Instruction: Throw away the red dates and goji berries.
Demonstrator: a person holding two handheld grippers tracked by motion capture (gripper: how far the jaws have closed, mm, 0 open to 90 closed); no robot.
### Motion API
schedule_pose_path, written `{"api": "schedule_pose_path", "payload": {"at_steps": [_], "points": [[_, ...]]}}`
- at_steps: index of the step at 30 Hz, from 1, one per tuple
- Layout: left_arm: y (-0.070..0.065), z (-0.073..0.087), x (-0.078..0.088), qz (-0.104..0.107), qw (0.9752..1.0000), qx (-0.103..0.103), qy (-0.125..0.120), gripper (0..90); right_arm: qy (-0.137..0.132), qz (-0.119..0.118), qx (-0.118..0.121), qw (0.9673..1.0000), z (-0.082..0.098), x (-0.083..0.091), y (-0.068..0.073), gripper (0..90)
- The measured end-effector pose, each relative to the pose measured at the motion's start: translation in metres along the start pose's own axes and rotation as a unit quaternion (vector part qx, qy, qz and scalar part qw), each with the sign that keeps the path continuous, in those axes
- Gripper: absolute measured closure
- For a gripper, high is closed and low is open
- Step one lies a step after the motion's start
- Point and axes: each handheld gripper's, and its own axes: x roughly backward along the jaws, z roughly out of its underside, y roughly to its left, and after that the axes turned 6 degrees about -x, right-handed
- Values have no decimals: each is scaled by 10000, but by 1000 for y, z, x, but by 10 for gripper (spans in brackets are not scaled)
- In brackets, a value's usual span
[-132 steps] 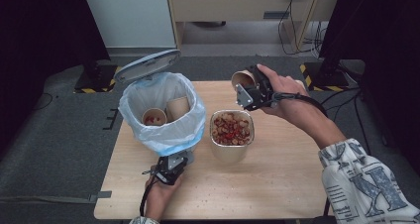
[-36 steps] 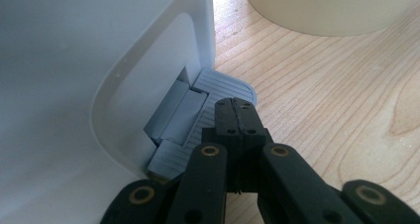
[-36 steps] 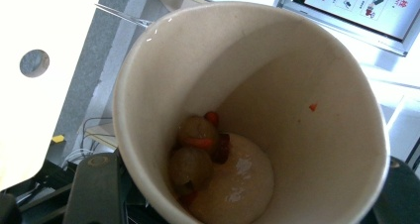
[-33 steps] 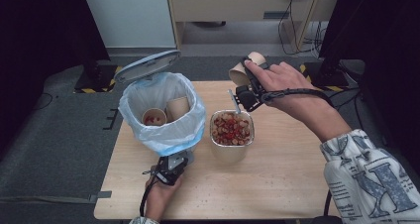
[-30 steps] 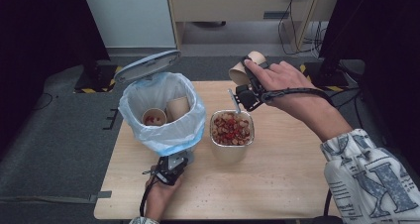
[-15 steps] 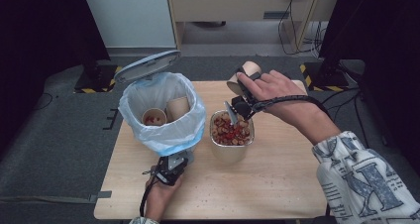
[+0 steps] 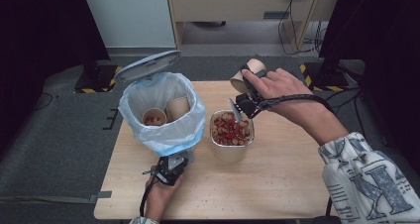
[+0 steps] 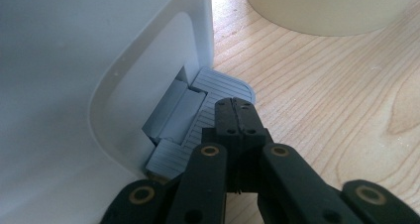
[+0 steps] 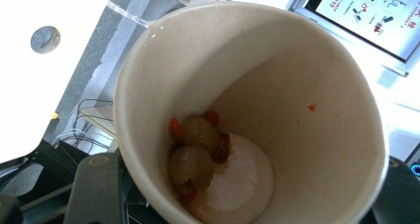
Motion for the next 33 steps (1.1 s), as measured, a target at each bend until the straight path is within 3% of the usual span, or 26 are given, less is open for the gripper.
{"api": "schedule_pose_path", "payload": {"at_steps": [11, 14, 15, 16, 17, 18, 19, 20, 21, 23, 24, 28, 30, 33], "points": [[0, 0, 0, 3, 10000, -3, 1, 899, 22, 49, 23, 10000, 5, 2, -5, 352], [0, 0, 0, -7, 10000, -15, 7, 899, 207, 229, -58, 9995, 4, -5, -9, 357], [0, 0, 0, 3, 10000, -21, 15, 899, 227, 223, 7, 9995, -4, -10, -3, 360], [0, 0, 0, 5, 10000, -21, 17, 899, 86, -47, 249, 9996, -17, -14, 11, 361], [-1, 0, 0, 13, 10000, 37, -29, 899, 41, -245, 820, 9963, -29, -16, 26, 361], [-1, 0, 0, 19, 10000, 37, -30, 899, -11, -319, 1053, 9939, -36, -18, 37, 361], [-1, 0, 0, 30, 10000, 39, -36, 899, 4, -315, 926, 9952, -36, -19, 36, 360], [0, 0, 0, 23, 10000, -5, 2, 899, 97, -233, 616, 9978, -32, -21, 31, 360], [0, 0, 0, 15, 10000, -21, 18, 899, 179, -199, 576, 9980, -28, -22, 29, 360], [0, 0, 0, 37, 10000, 42, -41, 899, 98, -370, 843, 9957, -28, -19, 38, 358], [0, 0, 0, 39, 10000, 46, -40, 899, 104, -394, 852, 9955, -27, -18, 40, 357], [-1, 0, 0, 17, 10000, 26, -30, 899, 97, -273, 389, 9988, -16, -18, 35, 354], [0, 0, 0, -5, 10000, -18, 21, 899, 109, -309, 419, 9986, -14, -17, 37, 353], [0, 0, 0, 13, 10000, -10, 16, 899, 72, -338, 266, 9990, -11, -15, 36, 350]]}}
